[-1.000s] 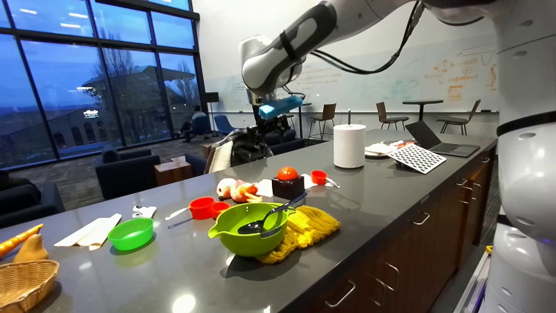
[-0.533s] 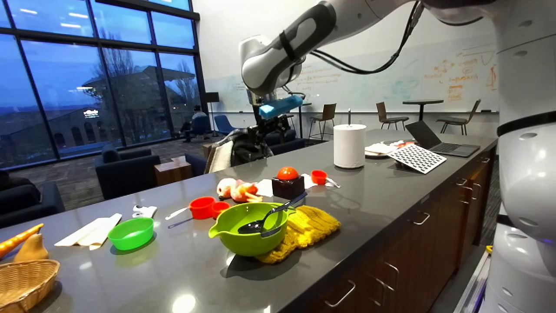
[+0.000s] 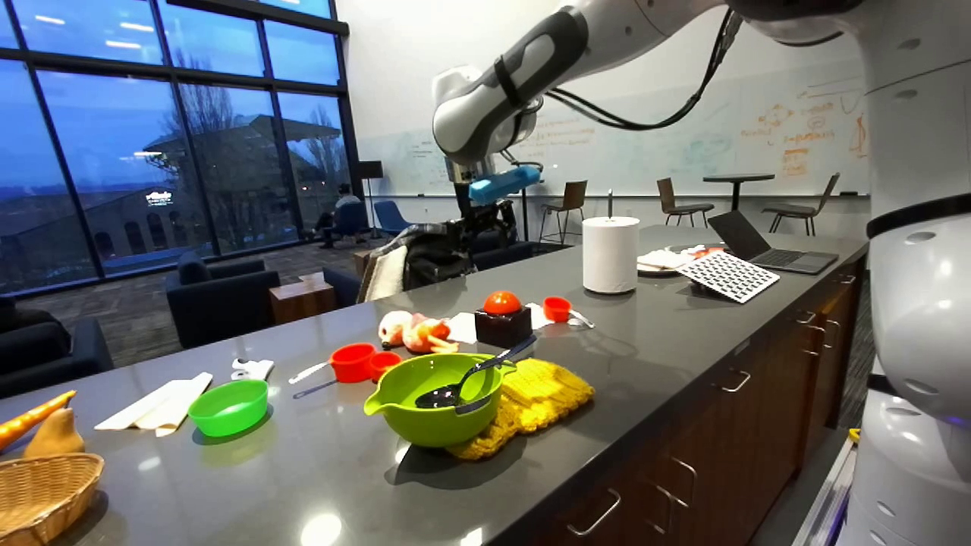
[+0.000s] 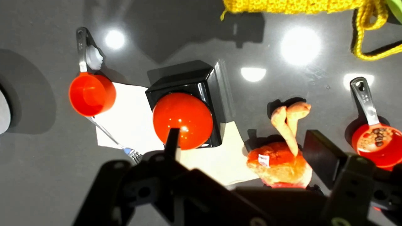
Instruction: Press the orange button.
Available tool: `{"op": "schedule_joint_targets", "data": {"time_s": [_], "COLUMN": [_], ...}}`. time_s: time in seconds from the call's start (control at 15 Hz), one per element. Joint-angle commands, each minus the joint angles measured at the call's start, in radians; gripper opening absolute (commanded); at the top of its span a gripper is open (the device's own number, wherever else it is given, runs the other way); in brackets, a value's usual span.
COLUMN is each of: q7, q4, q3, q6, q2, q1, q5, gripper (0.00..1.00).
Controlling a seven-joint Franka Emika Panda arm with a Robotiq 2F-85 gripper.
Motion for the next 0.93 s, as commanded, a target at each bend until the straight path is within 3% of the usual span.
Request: {"op": "schedule_joint_targets", "data": {"time_s": [0.0,0.33,0.73,0.8,0.87], "q7": [-0.099,-0.192,-0.226,-0.229,-0.231], "q4": [0.056,0.149,0.266,0.281,0.296], "q3": [-0.014,-0.028,-0.043,-0.044,-0.045], "q6": [-0.024,-0.088,-0.177,-0.187,-0.192], "q2": [0.038,0.113,0.228,0.243,0.258], "q1": [-0.014,-0.041,-0.060,-0.061,-0.062], "q5": [0.079,0.157,0.155,0.153,0.152], "gripper": [1.00,1.00,1.00,0.75,0.73]}}
